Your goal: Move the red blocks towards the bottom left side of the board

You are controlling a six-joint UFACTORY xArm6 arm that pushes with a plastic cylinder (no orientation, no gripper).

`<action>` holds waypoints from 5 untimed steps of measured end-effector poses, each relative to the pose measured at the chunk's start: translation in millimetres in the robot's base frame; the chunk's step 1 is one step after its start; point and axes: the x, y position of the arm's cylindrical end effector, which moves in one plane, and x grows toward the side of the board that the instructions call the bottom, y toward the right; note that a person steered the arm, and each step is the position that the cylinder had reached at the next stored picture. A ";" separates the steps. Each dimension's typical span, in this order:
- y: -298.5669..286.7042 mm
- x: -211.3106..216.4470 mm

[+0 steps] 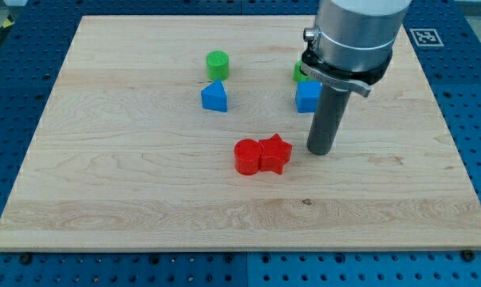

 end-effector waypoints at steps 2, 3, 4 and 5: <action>-47.3 2.7; -55.9 8.4; -56.0 25.2; -68.2 28.2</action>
